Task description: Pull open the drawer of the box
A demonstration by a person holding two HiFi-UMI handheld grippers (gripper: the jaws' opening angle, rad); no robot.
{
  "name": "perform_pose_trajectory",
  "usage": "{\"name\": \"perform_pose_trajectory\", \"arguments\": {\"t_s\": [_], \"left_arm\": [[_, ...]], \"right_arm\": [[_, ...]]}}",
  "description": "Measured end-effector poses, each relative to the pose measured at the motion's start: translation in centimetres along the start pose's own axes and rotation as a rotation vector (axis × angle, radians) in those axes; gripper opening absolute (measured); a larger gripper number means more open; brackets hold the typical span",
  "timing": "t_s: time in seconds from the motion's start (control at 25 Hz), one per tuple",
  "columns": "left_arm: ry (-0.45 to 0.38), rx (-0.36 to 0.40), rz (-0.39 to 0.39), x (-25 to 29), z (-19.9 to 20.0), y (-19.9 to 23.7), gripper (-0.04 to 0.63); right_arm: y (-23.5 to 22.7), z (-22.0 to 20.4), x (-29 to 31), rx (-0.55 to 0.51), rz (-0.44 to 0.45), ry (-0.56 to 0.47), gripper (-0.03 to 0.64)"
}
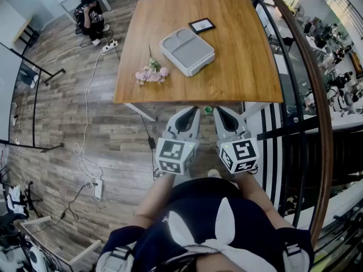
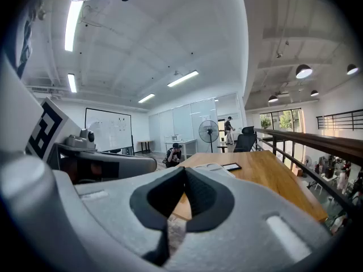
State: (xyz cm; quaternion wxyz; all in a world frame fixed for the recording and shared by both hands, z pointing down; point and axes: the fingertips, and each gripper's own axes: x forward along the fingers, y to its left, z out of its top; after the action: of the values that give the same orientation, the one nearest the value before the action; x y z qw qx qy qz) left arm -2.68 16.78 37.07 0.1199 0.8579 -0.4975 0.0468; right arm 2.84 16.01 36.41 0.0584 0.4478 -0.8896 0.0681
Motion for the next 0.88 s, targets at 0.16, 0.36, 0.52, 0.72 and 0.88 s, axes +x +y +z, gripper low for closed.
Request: {"name": "perform_pose_trajectory", "arguments": {"t_s": [0.16,0.36,0.52,0.72,0.88], "left_arm": [[-0.015,-0.005,0.001,-0.4,1.4,1.9,0.025],[-0.001,0.009,-0.048,-0.7,1.6,5.5,0.025],[0.013,0.026,-0.088,-1.4,2.0,8.2,0.025],[0.017,0.006,-0.113,-1.7,2.6,10.3,0.025],[0.029,0.01,-0.148,-1.2,2.4,11.2,0.025]], "right_arm": [[1.0,0.4,1.3,0.009,-0.009,-0.005,-0.003],[2.8,0.4,4.6,0.047,-0.048,-0.006,-0.002],[4.2,0.6,6.8,0.073,-0.09,-0.009,-0.002],[5.0,0.5,7.9,0.083,-0.135,-0.005,-0.002],[4.8,0.0,8.5,0.103,-0.168,0.009,-0.002]]}}
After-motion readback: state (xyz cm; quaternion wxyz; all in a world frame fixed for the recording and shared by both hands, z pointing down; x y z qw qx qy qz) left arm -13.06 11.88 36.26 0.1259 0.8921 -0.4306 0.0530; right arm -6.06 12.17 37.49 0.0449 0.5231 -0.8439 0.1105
